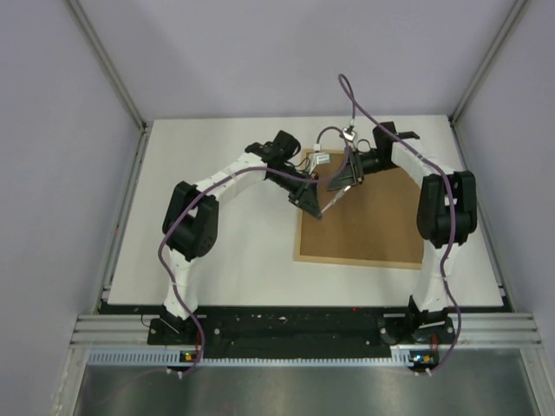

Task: Take the photo out of the frame
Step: Adjust the screwdriver.

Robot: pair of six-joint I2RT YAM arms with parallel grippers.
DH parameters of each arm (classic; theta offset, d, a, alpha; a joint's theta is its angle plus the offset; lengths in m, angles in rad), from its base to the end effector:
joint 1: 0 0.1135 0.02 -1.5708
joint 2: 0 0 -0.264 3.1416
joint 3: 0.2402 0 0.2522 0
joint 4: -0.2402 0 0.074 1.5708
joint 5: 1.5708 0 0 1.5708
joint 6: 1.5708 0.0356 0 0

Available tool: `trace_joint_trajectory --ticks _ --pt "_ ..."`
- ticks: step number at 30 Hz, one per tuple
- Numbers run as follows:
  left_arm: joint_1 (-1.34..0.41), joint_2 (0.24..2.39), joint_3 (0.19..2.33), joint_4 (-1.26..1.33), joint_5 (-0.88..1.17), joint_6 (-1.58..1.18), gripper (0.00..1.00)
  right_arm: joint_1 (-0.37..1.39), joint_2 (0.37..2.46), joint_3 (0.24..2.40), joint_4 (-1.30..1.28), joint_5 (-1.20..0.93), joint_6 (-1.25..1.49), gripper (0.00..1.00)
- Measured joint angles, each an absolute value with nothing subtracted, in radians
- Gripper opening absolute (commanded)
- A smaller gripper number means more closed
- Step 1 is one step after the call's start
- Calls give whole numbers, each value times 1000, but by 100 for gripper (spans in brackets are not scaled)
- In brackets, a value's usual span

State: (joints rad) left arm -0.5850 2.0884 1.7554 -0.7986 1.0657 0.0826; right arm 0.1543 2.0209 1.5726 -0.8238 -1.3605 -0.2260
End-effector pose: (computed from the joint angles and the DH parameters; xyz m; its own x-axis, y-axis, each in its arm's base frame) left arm 0.3501 -0.2692 0.2370 -0.7044 0.5144 -0.4891 0.6377 0.1560 -0.7543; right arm 0.3954 0.0967 0.2213 -0.8494 -0.1794 -0.4962 -0.5200 0.1250 0.8450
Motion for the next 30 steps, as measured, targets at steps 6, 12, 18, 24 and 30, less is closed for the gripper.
trace_joint_trajectory --ticks 6,12,18,24,30 --pt "-575 2089 1764 -868 1061 133 0 165 2067 1715 -1193 -1348 -707 49" --pt "-568 2096 1793 -913 1058 163 0 202 2068 1715 -1307 -1311 -873 47" --pt "-567 2110 1804 -973 1056 189 0 256 2073 1716 -1330 -1287 -907 35" --pt "-564 2112 1804 -990 1032 212 0 264 2077 1717 -1352 -1286 -910 0" --pt "-558 2112 1804 -991 1019 208 6 267 2077 1716 -1351 -1284 -914 0"
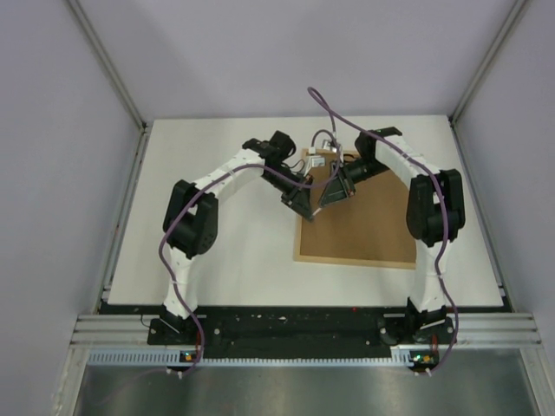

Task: Take the photo out of the frame
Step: Adjust the screwdriver.

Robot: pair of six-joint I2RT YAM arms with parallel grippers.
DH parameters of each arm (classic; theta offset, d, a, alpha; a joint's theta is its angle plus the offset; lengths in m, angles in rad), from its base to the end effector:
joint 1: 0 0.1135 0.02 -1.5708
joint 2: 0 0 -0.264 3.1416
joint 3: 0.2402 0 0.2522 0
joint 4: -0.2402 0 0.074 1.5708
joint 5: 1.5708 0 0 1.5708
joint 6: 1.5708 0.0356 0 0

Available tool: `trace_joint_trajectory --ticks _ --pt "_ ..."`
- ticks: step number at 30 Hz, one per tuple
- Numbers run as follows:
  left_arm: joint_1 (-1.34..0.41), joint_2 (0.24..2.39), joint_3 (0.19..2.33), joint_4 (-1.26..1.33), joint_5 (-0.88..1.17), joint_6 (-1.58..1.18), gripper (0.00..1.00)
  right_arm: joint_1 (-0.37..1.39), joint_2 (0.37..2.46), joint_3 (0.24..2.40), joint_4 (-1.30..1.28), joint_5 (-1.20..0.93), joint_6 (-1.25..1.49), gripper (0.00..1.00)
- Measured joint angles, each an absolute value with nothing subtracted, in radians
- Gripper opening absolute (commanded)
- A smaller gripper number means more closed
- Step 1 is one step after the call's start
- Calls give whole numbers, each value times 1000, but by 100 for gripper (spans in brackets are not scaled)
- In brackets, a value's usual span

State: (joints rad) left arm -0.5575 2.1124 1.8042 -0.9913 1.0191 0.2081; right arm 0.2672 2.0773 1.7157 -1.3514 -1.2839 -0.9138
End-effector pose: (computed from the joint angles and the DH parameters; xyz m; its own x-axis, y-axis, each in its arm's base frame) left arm 0.3510 -0.2546 0.2333 -0.7026 0.5657 -0.4317 0.6297 0.2117 -0.7474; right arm 0.3638 0.1350 0.2306 -0.6278 -0.4042 -0.6652 -0.7216 -0.0183 0.6921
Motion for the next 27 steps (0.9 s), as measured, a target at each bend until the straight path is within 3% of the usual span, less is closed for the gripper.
trace_joint_trajectory --ticks 1,13,14,18,20,22,27 --pt "-556 2112 1804 -989 1019 205 0 267 2077 1715 -1350 -1284 -914 0" --pt "-519 2115 1803 -980 1057 128 0 266 2043 1679 -1280 -1313 -926 0" --pt "-519 2115 1803 -980 1057 125 4 266 2041 1676 -1277 -1313 -927 0" --pt "-519 2119 1803 -978 1056 94 45 266 2032 1662 -1269 -1312 -935 0" --pt "-508 2119 1803 -923 1048 64 59 267 2031 1645 -1296 -1300 -914 0" --pt "-485 2118 1800 -866 1030 24 67 260 2031 1621 -1306 -1297 -851 0" --pt "-400 2110 1745 -749 971 -61 68 194 2027 1488 -1026 -1227 -402 0"
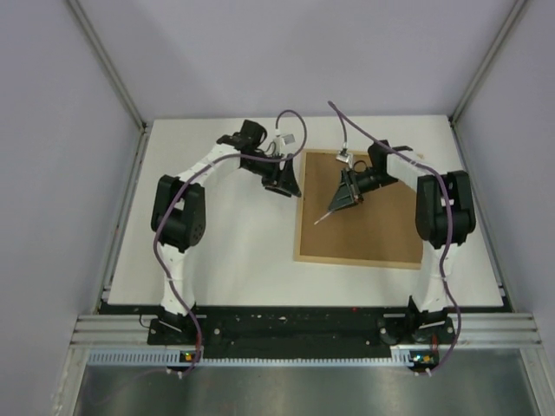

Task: Take the photo out of the frame
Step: Adjust the screwdriver, then release the photo frame item from the photo frame.

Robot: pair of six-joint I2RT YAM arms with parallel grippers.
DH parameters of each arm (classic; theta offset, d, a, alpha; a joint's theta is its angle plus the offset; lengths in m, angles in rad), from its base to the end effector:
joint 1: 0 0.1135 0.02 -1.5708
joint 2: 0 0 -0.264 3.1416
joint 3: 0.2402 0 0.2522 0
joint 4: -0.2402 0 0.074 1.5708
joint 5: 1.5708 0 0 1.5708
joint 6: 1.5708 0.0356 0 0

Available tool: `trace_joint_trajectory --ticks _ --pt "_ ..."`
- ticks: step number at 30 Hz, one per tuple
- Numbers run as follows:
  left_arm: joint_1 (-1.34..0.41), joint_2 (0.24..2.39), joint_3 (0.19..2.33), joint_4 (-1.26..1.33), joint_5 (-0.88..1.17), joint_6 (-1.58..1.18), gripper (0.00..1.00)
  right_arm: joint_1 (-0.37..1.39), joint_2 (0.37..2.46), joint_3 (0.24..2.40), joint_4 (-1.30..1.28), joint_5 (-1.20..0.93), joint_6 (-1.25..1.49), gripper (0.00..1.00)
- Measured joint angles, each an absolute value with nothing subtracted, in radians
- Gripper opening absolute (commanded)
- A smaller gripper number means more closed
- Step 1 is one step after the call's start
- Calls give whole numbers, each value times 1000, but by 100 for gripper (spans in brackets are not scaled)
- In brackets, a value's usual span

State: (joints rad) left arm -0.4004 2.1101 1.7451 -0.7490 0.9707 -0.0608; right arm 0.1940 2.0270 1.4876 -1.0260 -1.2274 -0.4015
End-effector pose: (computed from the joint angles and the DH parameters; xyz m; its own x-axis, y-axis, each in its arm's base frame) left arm 0.4005 -0.2014 0.2242 -0.8587 0.3262 -0.3953 0.5041 0.3987 -0.7661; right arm 0.3642 0.1057 0.1902 -0.8759 -0.3062 -0.3729 -0.4478 0.2279 0.8646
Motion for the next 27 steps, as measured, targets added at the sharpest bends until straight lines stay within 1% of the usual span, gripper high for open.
trace_joint_trajectory --ticks 2,5,8,12,18,22,27 --pt "-369 2110 1739 -723 926 -86 68 160 2030 1436 -871 -1158 -200 0" --pt "-334 2112 1739 -675 841 -108 68 126 2067 1446 -705 -1093 38 0" --pt "-330 2134 1743 -641 766 -112 68 123 2118 1479 -568 -1038 189 0" --pt "-337 2202 1747 -587 709 -144 69 130 2145 1468 -355 -971 387 0" --pt "-341 2272 1747 -526 698 -220 71 131 2156 1432 -120 -873 583 0" --pt "-341 2272 1746 -488 694 -250 71 138 2171 1425 -45 -822 624 0" --pt "-342 2274 1737 -447 699 -294 70 163 2171 1398 -16 -796 634 0"
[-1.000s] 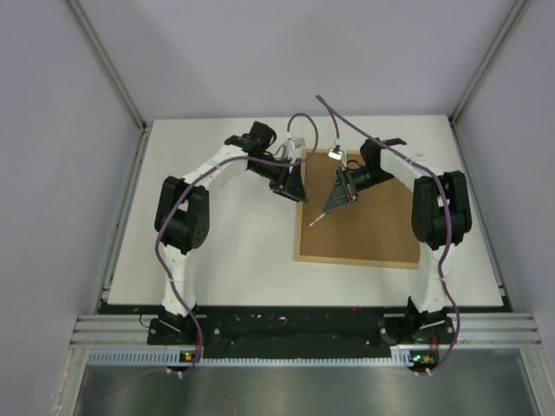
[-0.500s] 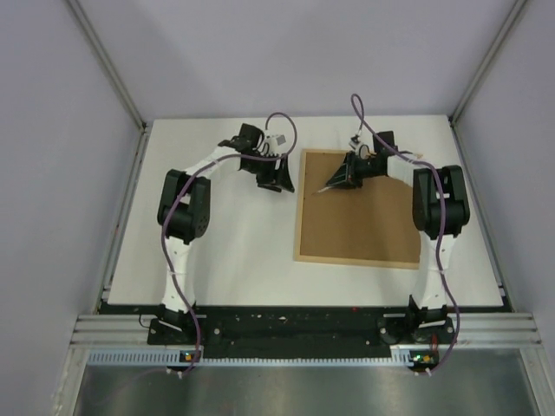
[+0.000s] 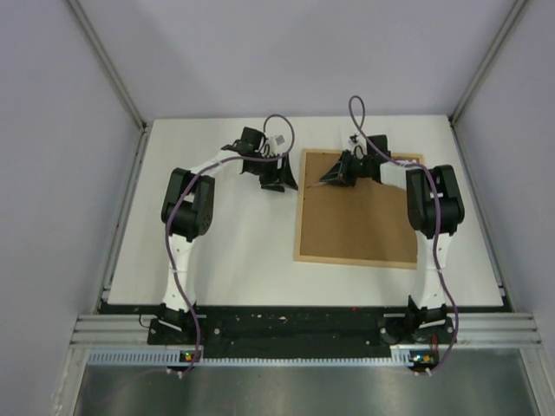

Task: Take the photo out of the frame
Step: Release the photo frame item from the photo frame.

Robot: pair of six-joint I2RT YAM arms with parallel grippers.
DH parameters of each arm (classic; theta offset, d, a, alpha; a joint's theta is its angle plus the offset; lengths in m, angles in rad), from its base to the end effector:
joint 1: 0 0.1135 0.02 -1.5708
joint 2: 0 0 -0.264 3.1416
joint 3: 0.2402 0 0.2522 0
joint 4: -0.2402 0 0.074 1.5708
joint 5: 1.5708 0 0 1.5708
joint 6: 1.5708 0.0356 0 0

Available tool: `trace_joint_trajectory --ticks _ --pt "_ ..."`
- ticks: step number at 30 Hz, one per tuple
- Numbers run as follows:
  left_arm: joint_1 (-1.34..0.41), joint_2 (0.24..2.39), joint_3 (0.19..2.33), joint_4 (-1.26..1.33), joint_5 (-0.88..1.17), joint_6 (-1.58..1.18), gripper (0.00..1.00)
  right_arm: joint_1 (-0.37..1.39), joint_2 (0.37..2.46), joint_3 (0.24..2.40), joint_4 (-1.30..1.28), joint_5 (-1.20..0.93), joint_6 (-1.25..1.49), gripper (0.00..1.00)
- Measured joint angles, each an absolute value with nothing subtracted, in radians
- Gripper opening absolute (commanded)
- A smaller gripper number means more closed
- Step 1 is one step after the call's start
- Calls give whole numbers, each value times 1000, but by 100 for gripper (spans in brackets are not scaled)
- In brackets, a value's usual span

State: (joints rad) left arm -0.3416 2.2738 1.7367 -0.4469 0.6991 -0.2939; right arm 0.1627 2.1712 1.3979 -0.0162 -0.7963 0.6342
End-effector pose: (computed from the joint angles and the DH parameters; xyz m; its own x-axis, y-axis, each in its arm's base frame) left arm 0.4520 -0.1850 0.1568 -0.9225 0.0927 -0.3747 0.3395 0.6568 -0.6733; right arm 0.4459 0.0990 0.1329 -0.9258 0.2680 -0.2666 -0.0762 0.5584 0.8261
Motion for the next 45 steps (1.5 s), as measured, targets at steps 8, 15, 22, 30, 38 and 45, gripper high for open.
trace_joint_trajectory --ticks 8,15,22,30,38,45 --pt "-363 2274 1713 -402 697 -337 67 201 2152 1353 4 -806 626 0" --pt "-398 2274 1699 -383 692 -361 61 200 2107 1296 -17 -812 606 0" --pt "-403 2274 1693 -376 686 -373 59 176 2071 1271 -72 -834 593 0" --pt "-422 2274 1697 -376 657 -372 56 125 1988 1254 -91 -859 560 0" --pt "-446 2274 1700 -379 626 -372 49 139 1988 1171 -102 -885 518 0" --pt "-455 2274 1702 -390 607 -373 42 168 2022 1166 -75 -888 512 0"
